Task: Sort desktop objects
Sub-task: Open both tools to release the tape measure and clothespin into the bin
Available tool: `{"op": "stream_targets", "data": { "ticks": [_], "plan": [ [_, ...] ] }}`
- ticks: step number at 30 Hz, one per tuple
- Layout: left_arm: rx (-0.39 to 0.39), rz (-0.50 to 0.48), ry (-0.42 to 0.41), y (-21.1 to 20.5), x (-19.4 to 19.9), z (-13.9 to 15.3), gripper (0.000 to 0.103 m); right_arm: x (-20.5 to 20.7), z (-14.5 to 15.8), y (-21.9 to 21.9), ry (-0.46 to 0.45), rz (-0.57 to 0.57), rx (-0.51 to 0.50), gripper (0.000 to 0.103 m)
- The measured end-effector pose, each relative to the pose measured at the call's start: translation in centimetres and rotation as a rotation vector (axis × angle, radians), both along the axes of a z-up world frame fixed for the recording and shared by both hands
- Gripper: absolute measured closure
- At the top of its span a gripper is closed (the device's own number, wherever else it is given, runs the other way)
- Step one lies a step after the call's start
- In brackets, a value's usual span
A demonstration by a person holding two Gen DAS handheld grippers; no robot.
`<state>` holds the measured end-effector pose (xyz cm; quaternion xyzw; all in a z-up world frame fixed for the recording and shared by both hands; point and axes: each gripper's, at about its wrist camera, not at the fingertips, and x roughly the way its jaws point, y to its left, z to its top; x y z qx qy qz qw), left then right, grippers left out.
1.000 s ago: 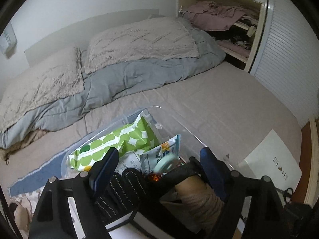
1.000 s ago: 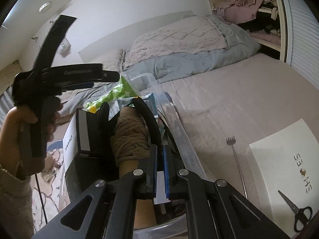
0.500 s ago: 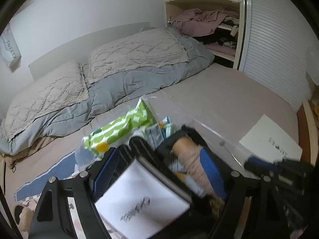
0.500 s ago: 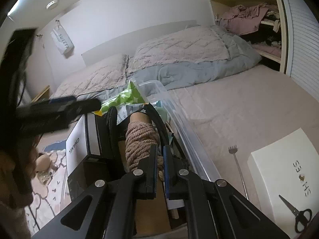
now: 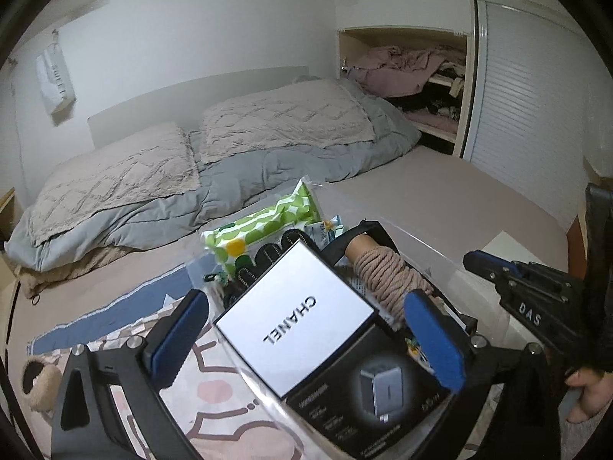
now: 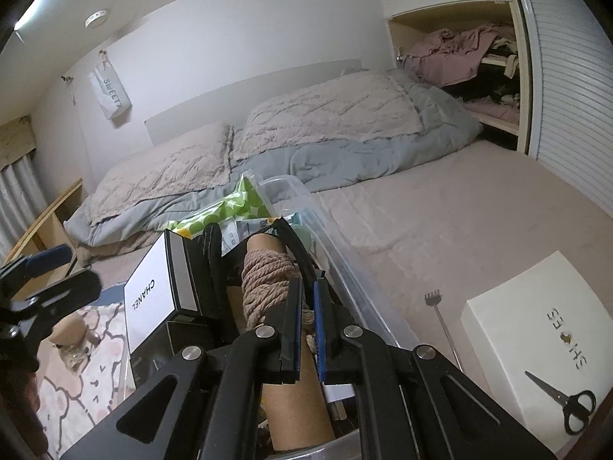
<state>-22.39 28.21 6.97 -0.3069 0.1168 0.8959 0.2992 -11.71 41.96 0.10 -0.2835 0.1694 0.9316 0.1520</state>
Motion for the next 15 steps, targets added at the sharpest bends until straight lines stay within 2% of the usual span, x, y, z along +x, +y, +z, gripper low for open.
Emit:
{"op": "stream_targets", "data": {
  "ticks": [1, 2, 3, 4, 8, 15],
  "plan": [
    [0.003, 0.003, 0.001, -0.3, 0.2, 0.0, 0.000, 0.1, 0.1, 0.1, 0.006, 0.001, -0.009, 0.097],
    [0.005, 0.008, 0.005, -0.5, 0.4, -0.1, 0.000, 0.3, 0.2, 0.1, 0.010, 0.000, -0.017, 0.076],
    [0.008, 0.013, 0.009, -0.8, 0.6, -0.1, 0.000, 0.4, 0.3, 0.1, 0.011, -0.005, -0.022, 0.011],
    [0.012, 0.018, 0.009, -1.1, 0.8, -0.2, 0.000, 0.5, 0.5, 0.0, 0.016, -0.005, -0.020, 0.001],
    [0.038, 0.041, -0.008, -2.1, 1.0, -0.5, 0.000, 0.6, 1.0, -0.8, 0.039, 0.009, -0.001, 0.001],
    [0.053, 0.088, -0.010, -3.7, 1.1, -0.4, 0.000, 0.3, 0.7, -2.6, 0.003, 0.028, 0.100, 0.000]
  ]
}}
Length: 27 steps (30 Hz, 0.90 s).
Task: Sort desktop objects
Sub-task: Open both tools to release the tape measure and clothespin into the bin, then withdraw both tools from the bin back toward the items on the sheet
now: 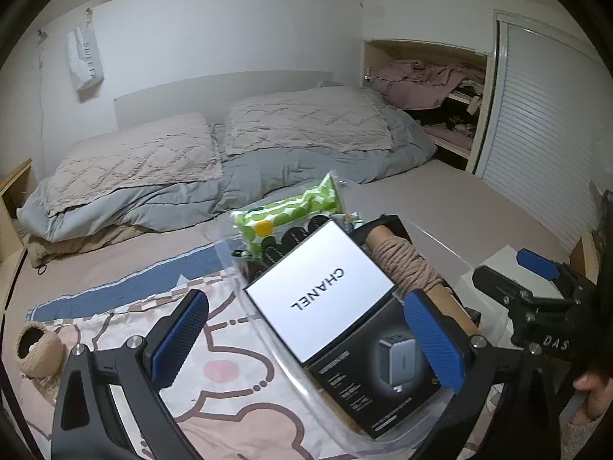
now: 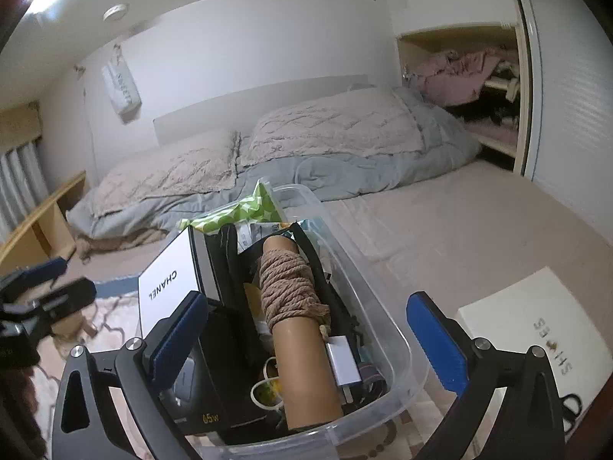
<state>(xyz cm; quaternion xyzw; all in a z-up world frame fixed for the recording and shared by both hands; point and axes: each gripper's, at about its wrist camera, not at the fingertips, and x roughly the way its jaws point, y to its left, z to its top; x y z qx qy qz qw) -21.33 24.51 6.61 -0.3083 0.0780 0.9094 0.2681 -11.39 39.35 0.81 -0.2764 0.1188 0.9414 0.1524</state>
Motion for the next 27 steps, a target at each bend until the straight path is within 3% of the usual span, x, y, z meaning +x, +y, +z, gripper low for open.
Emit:
{"op": "stream_targets", "data": {
  "ticks": [14, 27],
  "plan": [
    [0.008, 0.068, 0.021, -3.5, 0.1, 0.1, 0.000, 1.0, 0.5, -1.4, 0.017, 0.006, 0.025, 0.000],
    [0.029, 0.189, 0.030, -10.0, -1.0, 0.0, 0.000, -0.8, 0.5, -4.1, 0.014, 0.054, 0.017, 0.000]
  ]
}}
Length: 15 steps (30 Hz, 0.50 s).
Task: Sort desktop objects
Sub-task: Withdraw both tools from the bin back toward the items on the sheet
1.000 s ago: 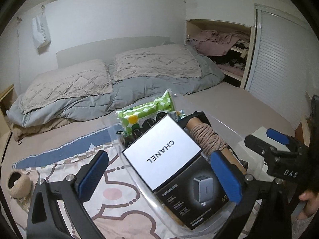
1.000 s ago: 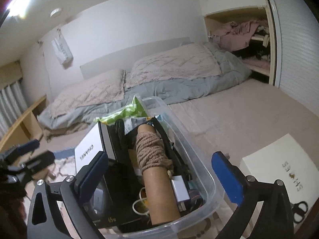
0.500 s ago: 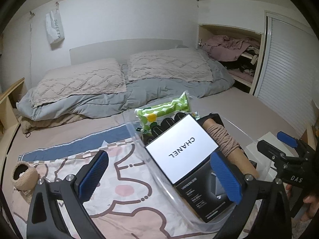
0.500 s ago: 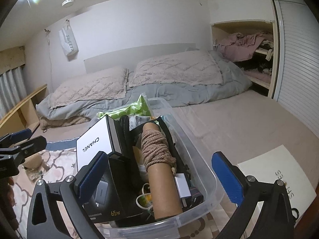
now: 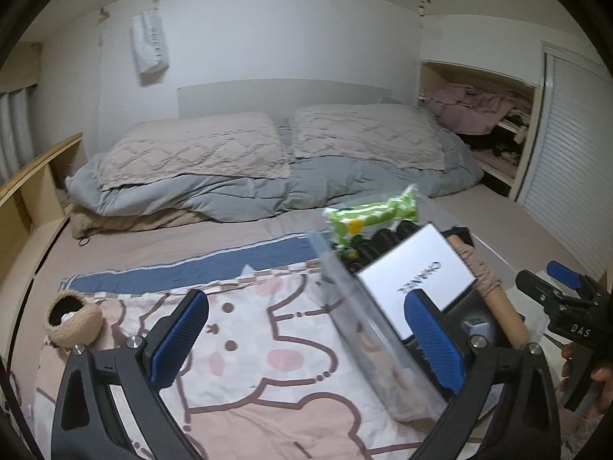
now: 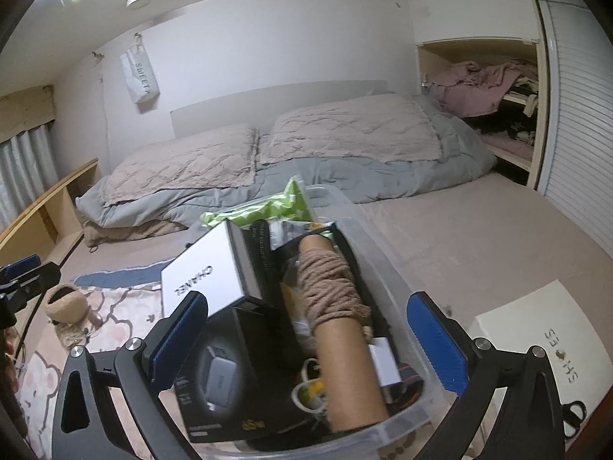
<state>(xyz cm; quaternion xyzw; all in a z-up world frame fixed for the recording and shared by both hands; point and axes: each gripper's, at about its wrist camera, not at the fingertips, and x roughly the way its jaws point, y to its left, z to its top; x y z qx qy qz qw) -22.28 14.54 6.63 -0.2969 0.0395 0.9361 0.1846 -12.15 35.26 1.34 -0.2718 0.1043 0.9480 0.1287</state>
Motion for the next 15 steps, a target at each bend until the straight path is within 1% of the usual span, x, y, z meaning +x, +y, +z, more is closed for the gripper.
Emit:
{"op": "stream_targets", "data": {
  "ticks": [8, 12, 15],
  "plan": [
    [0.000, 0.087, -0.001, -4.1, -0.6, -0.4, 0.000, -1.4, 0.5, -3.4, 0.018, 0.060, 0.003, 0.000],
    [-0.005, 0.121, 0.002, -6.0, -0.6, -0.6, 0.000, -2.1, 0.7, -4.8, 0.027, 0.097, -0.021, 0.000],
    [-0.010, 0.147, 0.007, -7.4, -0.5, -0.6, 0.000, -2.7, 0.9, -5.9, 0.038, 0.119, -0.021, 0.000]
  ]
}}
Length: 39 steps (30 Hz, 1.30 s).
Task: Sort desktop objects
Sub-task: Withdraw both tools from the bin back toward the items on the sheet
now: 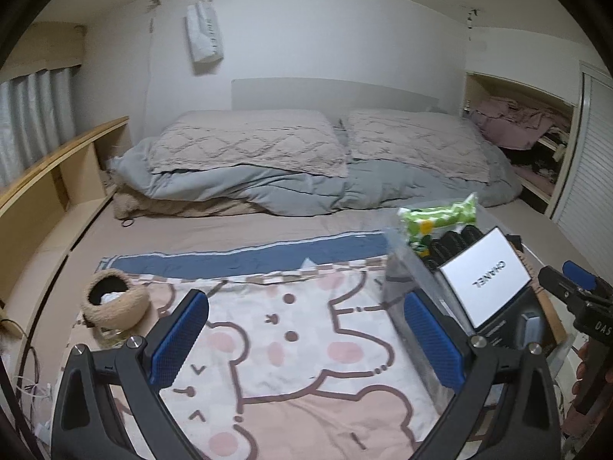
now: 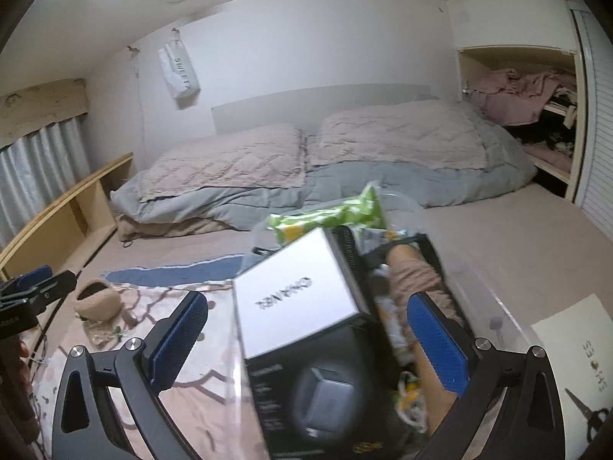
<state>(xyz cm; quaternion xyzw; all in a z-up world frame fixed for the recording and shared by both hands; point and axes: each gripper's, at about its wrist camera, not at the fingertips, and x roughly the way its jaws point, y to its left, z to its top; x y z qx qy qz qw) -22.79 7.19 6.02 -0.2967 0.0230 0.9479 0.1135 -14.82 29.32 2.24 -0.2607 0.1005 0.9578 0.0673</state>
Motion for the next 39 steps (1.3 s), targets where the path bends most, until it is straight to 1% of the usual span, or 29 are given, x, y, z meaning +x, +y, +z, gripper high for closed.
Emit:
{"op": "stream_targets", "data": {
  "ticks": [6, 21, 29, 34, 39],
  "plan": [
    [-0.019, 0.048, 0.003, -2.7, 0.3, -0.4, 0.000, -1.2, 0.0, -2.4, 0.002, 0.051, -0.004, 0.000],
    [-0.029, 0.157, -0.005, -8.8, 1.2, -2.1, 0.000, -3.6, -1.0, -8.7, -0.018, 0.179, 0.006, 0.000],
    [-0.033, 0.217, -0.012, -12.1, 1.3, -2.9, 0.000, -5.0, -2.0, -11.3, -0.041, 0.227, 0.032, 0.000],
    [-0.027, 0.257, -0.019, -14.3, 1.2, -3.6, 0.000, -5.2, -2.4, -12.1, -0.049, 0.249, 0.037, 0.000],
    [-0.027, 0.296, -0.032, -16.2, 0.9, -4.5, 0.000, -5.3, -2.5, -13.0, -0.041, 0.282, 0.052, 0.000]
  ]
}}
